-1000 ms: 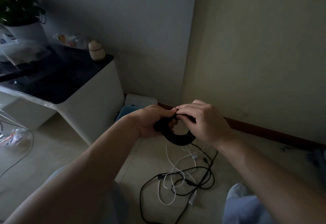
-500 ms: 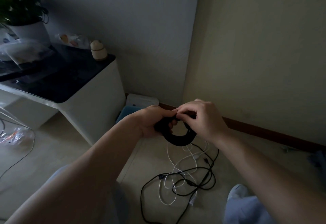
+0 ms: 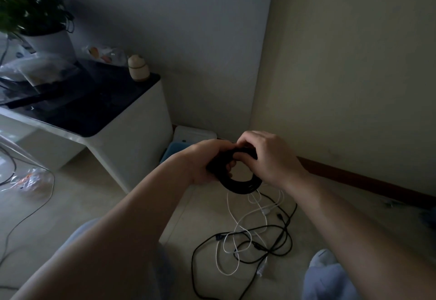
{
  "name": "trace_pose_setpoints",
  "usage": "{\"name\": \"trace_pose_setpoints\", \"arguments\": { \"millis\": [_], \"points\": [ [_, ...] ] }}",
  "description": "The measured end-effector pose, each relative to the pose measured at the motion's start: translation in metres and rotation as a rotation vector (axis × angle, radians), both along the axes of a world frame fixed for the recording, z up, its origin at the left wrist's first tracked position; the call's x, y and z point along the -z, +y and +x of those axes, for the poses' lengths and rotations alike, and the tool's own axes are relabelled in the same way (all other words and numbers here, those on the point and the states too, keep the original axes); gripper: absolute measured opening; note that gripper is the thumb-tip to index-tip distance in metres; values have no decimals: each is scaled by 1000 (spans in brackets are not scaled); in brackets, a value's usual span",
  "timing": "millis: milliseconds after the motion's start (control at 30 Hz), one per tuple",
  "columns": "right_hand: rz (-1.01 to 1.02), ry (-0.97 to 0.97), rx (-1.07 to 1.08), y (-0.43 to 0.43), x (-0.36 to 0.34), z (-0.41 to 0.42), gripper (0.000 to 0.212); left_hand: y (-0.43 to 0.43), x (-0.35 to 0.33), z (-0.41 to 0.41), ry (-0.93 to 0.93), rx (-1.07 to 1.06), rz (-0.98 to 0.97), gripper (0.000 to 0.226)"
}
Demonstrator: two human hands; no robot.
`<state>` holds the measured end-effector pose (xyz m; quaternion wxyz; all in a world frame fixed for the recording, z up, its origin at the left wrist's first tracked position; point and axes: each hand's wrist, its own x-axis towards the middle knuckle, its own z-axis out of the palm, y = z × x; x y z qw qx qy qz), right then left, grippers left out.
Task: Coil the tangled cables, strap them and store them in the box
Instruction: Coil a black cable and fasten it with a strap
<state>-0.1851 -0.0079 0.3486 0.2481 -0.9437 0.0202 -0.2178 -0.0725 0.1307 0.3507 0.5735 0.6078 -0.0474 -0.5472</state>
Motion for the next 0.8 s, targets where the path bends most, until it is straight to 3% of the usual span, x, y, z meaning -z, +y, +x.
{"name": "trace_pose_setpoints", "arguments": {
  "millis": [333, 633, 800],
  "points": [
    [393, 130, 12, 0, -1, 1, 21, 8, 2, 4, -96, 5, -26, 20],
    [274, 54, 1, 6, 1, 7, 24, 15, -1, 3, -144, 23, -42, 25],
    [369, 237, -54, 7, 5, 20, 39, 23, 5, 13, -255, 6, -2, 19]
  ]
}}
